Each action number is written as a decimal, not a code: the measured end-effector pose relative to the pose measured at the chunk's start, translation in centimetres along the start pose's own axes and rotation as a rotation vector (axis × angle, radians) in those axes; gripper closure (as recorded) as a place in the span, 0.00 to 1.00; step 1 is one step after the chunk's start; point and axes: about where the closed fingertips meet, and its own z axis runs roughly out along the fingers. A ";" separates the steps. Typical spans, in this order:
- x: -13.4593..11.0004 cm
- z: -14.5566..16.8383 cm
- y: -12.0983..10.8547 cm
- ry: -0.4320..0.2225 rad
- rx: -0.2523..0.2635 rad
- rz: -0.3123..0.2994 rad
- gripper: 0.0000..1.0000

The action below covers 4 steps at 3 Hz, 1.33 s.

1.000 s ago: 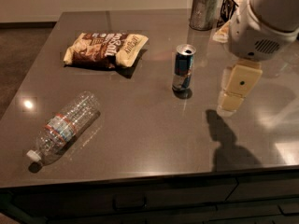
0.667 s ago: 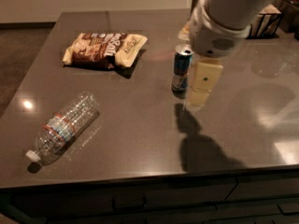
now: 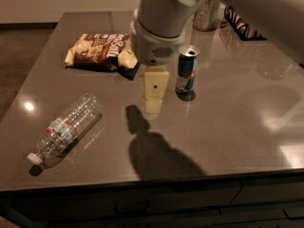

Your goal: Move water bottle near redbull can

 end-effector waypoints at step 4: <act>-11.9 9.8 2.3 0.029 -0.192 -0.295 0.00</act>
Offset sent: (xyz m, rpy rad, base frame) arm -0.0430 0.1268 -0.0621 -0.1248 0.0958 0.3171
